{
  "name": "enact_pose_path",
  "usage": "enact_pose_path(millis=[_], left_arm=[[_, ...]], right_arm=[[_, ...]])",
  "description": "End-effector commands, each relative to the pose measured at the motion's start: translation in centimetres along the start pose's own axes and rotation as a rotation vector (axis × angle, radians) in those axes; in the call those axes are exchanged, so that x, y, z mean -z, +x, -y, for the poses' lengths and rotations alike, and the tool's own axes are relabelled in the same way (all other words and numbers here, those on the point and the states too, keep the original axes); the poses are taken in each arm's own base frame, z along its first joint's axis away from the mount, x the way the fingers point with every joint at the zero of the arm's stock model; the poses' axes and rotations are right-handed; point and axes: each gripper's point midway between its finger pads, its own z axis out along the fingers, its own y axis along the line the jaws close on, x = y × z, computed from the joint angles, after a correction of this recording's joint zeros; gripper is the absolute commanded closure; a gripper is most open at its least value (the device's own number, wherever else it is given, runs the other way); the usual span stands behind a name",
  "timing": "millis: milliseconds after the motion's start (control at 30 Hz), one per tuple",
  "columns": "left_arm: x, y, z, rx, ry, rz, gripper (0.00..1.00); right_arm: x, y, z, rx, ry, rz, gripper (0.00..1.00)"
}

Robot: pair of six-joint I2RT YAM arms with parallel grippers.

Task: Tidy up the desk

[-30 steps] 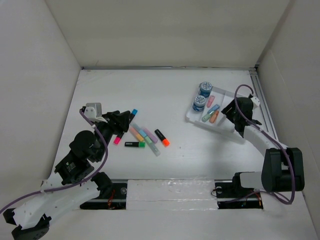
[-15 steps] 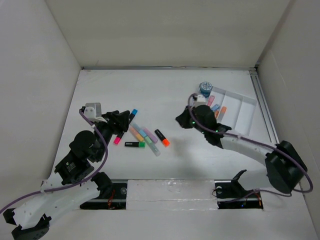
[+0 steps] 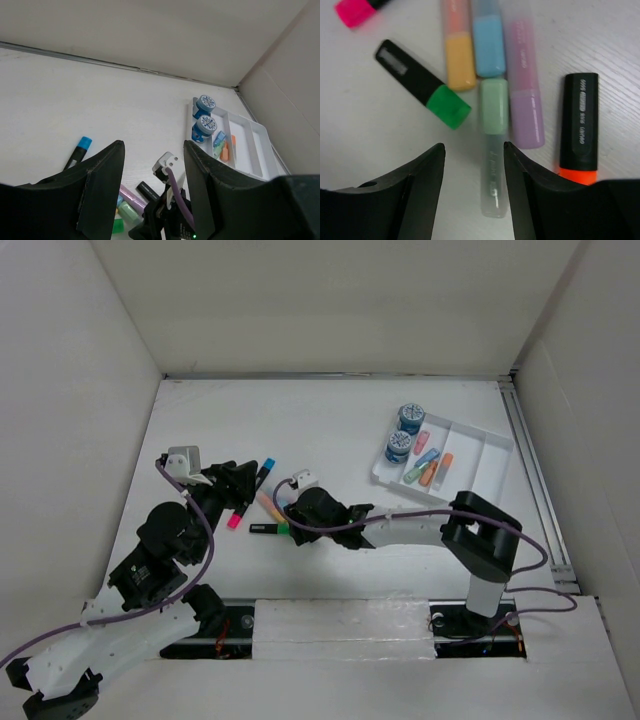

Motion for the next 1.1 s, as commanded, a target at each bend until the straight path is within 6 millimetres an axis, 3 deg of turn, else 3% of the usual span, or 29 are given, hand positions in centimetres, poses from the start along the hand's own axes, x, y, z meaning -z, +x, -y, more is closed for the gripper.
enact_pose_path(millis=[0,200,233,367,400,433,467,500,567,600,633,667,700,733,800,833,867,900,933,1033,1067], left_arm=[[-0.1,-0.9,0.5,0.025,0.016,0.033,0.53],[-0.2,-0.9,0.5,0.023,0.016,0.033,0.53],[-0.2,-1.0,0.6,0.025,0.017,0.036,0.53],[-0.3,-0.8,0.6,0.019,0.015,0.030,0.53],[-0.3,-0.8,0.6,0.020,0.016,0.028,0.53],[-0.3,-0.8,0.6,0.019,0.016,0.029,0.53],[-0.4,-0.7,0.6,0.018,0.015,0.027,0.53],[-0.4,-0.7,0.6,0.018,0.015,0.027,0.53],[-0.4,-0.7,0.6,0.018,0.015,0.027,0.53],[-0.4,-0.8,0.6,0.020,0.016,0.028,0.53],[-0.4,-0.8,0.6,0.019,0.016,0.028,0.53],[-0.4,-0.7,0.6,0.017,0.016,0.025,0.53],[-0.4,-0.8,0.7,0.018,0.019,0.027,0.53],[-0.3,-0.8,0.7,0.019,0.019,0.028,0.53],[-0.3,-0.8,0.7,0.019,0.022,0.027,0.53],[-0.3,-0.8,0.7,0.019,0.022,0.028,0.53],[-0.3,-0.9,0.7,0.021,0.023,0.029,0.53],[-0.2,-0.9,0.7,0.022,0.023,0.030,0.53],[-0.2,-0.9,0.7,0.022,0.023,0.030,0.53],[-0.2,-0.9,0.8,0.020,0.026,0.029,0.53],[-0.2,-0.9,0.8,0.020,0.029,0.028,0.53]], right_arm=[[-0.4,0.3,2.0,0.023,0.121,-0.010,0.44],[-1.6,4.1,3.2,0.085,0.248,-0.091,0.48],[-1.7,4.3,2.9,0.090,0.250,-0.095,0.63],[-1.6,3.5,2.3,0.074,0.258,-0.072,0.87],[-1.3,2.7,2.0,0.062,0.247,-0.048,0.88],[-0.2,0.7,1.2,0.044,0.221,0.003,0.90],[2.2,-2.9,0.4,0.008,0.171,0.099,0.92],[2.3,-2.9,0.4,0.008,0.170,0.100,0.92],[3.9,-5.2,1.2,-0.041,0.148,0.169,0.94],[6.0,-7.9,2.3,-0.091,0.136,0.240,0.95],[6.9,-9.3,2.8,-0.124,0.115,0.285,0.95],[7.5,-9.3,4.5,-0.155,0.126,0.314,0.95],[8.3,-10.5,7.9,-0.215,0.178,0.353,0.95],[10.2,-12.0,9.4,-0.263,0.179,0.412,0.95],[11.5,-11.4,13.9,-0.365,0.246,0.450,0.95],[13.7,-12.8,17.9,-0.449,0.305,0.523,0.95],[14.7,-13.0,19.9,-0.508,0.330,0.564,0.95],[15.2,-11.6,22.3,-0.548,0.378,0.569,0.93],[16.8,-11.4,26.4,-0.608,0.455,0.613,0.93],[18.8,-10.5,31.1,-0.685,0.525,0.648,0.90],[19.2,-9.4,34.0,-0.723,0.591,0.634,0.89]])
